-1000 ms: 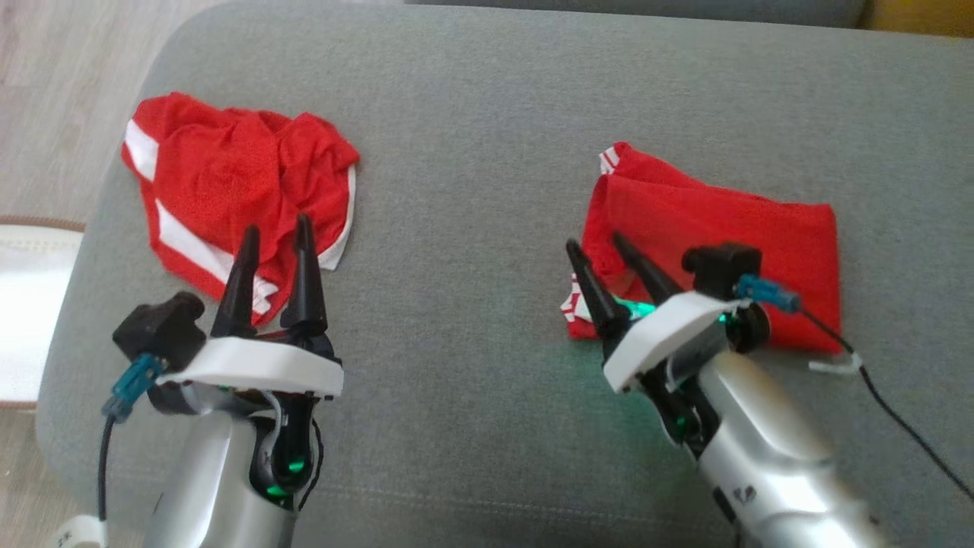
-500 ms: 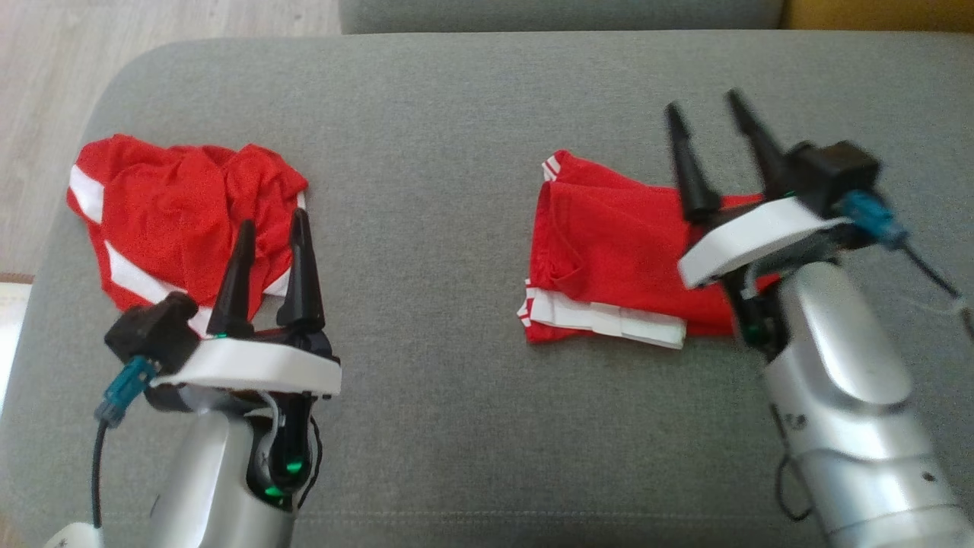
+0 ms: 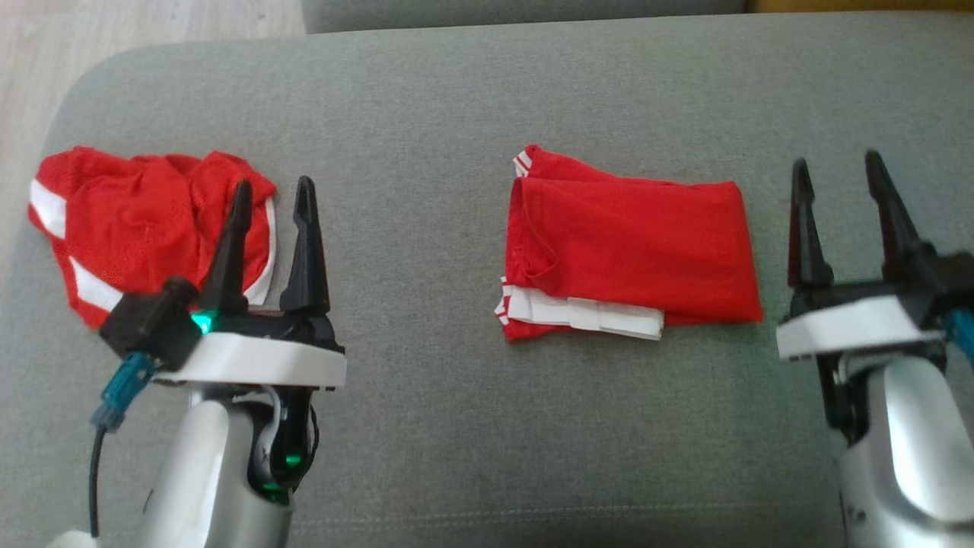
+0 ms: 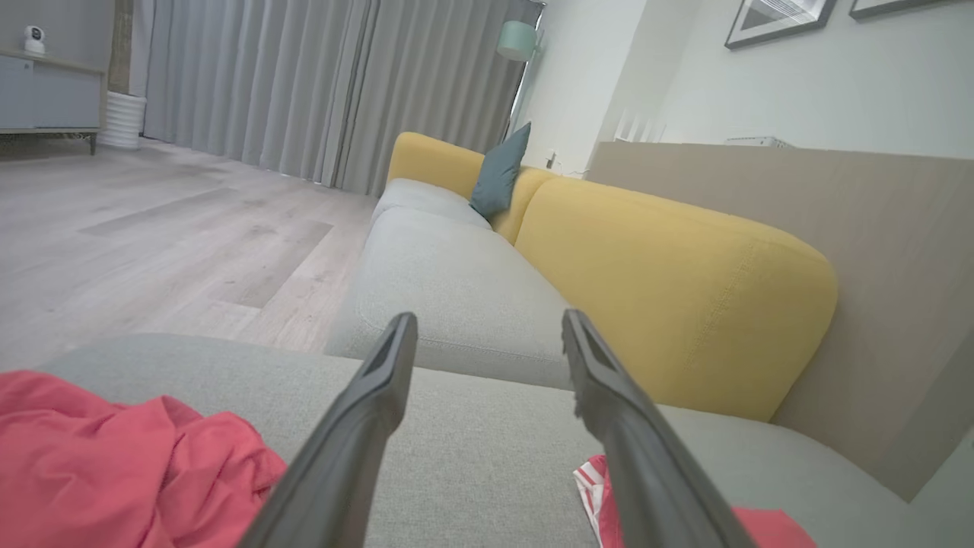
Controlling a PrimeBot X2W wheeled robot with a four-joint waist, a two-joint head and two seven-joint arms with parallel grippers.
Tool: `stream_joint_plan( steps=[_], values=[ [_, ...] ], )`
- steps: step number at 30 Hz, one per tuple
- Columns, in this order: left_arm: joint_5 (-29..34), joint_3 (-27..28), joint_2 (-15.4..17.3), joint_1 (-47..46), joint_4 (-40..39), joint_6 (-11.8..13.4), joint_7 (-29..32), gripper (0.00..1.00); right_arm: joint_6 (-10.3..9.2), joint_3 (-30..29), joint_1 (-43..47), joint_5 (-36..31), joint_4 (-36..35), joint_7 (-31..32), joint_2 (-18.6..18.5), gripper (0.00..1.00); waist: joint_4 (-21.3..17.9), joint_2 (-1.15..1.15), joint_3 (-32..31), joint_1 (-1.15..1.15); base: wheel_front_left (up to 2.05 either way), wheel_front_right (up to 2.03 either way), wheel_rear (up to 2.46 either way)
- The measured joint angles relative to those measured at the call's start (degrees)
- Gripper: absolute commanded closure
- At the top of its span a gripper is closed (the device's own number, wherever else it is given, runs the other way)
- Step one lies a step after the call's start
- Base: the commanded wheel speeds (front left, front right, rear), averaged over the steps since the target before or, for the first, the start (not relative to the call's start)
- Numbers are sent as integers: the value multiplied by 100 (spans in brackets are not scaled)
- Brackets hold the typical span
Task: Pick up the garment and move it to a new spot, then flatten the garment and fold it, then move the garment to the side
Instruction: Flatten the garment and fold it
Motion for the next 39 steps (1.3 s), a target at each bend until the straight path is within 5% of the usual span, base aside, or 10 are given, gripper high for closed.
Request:
stream_joint_plan(
  steps=[16,17,18,26,39],
  values=[
    [263,-46,2,219,-13,43,0,0,0,-76,523,188,-224,-100,129,0,49,0,105,0,0,0,0],
    [261,-63,2,217,-29,42,0,0,0,-53,510,189,-223,-96,129,7,78,0,127,0,0,0,0],
    [261,-89,2,212,-33,42,0,0,0,-19,497,190,-221,-93,129,100,112,0,154,0,0,0,0],
    [204,-263,2,59,-25,42,0,0,0,615,-104,172,399,181,124,100,519,0,426,1,0,0,0],
    [77,-363,1,-7,21,68,0,0,0,1709,-886,347,2542,140,100,100,1234,0,778,1,0,0,0]
  ],
)
